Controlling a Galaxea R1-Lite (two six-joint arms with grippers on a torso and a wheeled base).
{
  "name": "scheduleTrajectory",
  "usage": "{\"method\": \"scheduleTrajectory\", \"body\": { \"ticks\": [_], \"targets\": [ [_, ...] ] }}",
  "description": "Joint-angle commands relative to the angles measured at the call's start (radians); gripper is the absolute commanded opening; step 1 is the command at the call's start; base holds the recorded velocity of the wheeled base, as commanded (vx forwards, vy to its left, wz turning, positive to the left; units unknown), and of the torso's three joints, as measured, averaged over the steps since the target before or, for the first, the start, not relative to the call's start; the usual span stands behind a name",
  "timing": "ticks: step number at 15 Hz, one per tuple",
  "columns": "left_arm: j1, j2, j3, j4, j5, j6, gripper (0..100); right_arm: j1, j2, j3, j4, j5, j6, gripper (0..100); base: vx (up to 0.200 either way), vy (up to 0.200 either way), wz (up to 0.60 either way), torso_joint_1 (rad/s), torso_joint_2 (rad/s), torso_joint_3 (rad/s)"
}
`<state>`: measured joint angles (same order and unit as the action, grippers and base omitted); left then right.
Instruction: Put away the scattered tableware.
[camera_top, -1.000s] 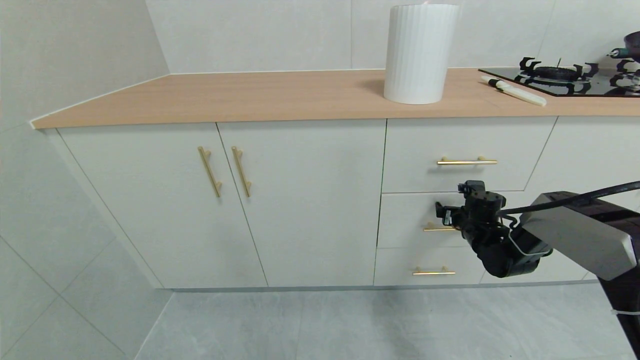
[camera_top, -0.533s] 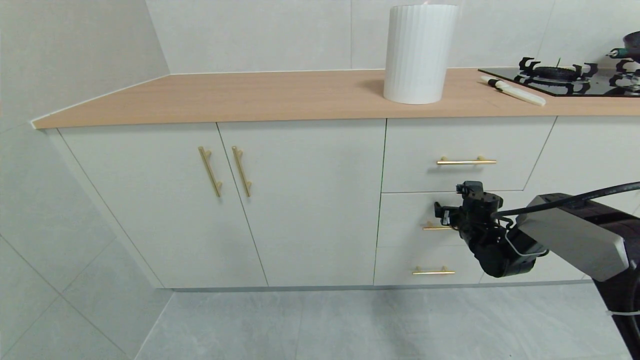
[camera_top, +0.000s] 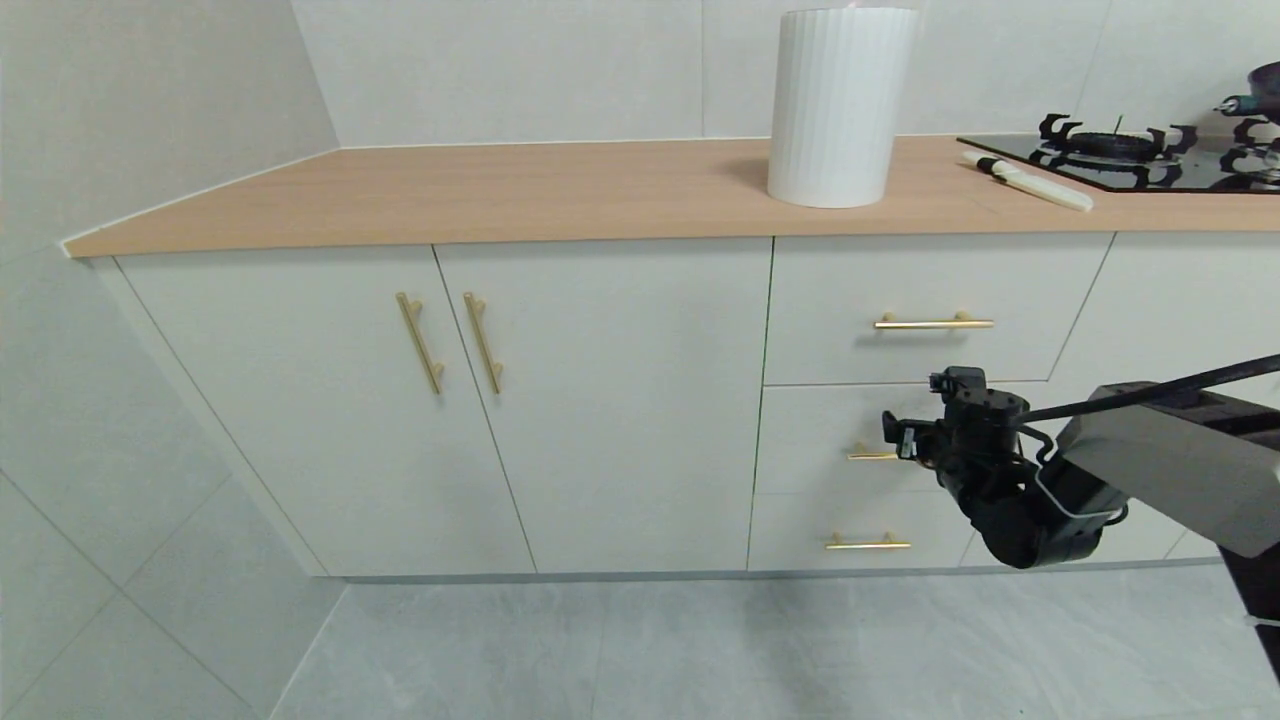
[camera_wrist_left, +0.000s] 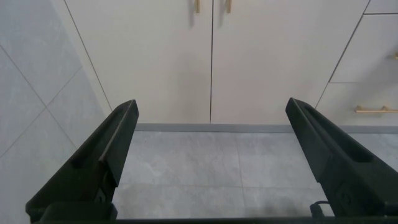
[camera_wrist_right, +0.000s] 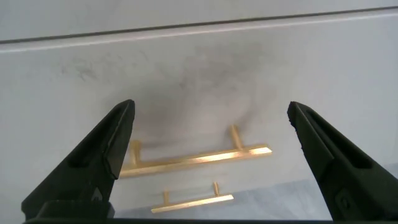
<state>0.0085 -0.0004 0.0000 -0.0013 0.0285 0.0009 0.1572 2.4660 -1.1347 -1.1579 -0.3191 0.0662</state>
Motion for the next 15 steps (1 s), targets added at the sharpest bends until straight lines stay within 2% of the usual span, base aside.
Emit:
{"method": "scheduleTrajectory", "body": {
  "ticks": [1, 3, 7, 9, 12, 15],
  "targets": [
    [0.001, 0.0, 0.0, 0.0, 0.001, 0.001, 100, 0.005, -0.179, 0.23, -0.109, 0.002, -0.003, 100, 0.0, 0.0, 0.0, 0.0, 0.0, 0.0],
    [0.001, 0.0, 0.0, 0.0, 0.001, -0.001, 100, 0.005, -0.366, 0.428, -0.187, -0.003, -0.005, 100, 0.0, 0.0, 0.0, 0.0, 0.0, 0.0],
    [0.001, 0.0, 0.0, 0.0, 0.001, -0.001, 100, 0.005, -0.794, 0.757, -0.201, -0.014, -0.009, 100, 0.0, 0.0, 0.0, 0.0, 0.0, 0.0],
    [0.001, 0.0, 0.0, 0.0, 0.001, -0.001, 100, 0.002, -0.937, 0.842, -0.201, -0.044, -0.043, 100, 0.0, 0.0, 0.0, 0.0, 0.0, 0.0],
    [0.001, 0.0, 0.0, 0.0, 0.001, -0.001, 100, -0.03, -1.263, 1.023, -0.177, -0.077, -0.117, 100, 0.0, 0.0, 0.0, 0.0, 0.0, 0.0],
    [0.001, 0.0, 0.0, 0.0, 0.001, -0.001, 100, -0.033, -1.515, 1.095, -0.049, -0.078, -0.198, 100, 0.0, 0.0, 0.0, 0.0, 0.0, 0.0]
  ]
}}
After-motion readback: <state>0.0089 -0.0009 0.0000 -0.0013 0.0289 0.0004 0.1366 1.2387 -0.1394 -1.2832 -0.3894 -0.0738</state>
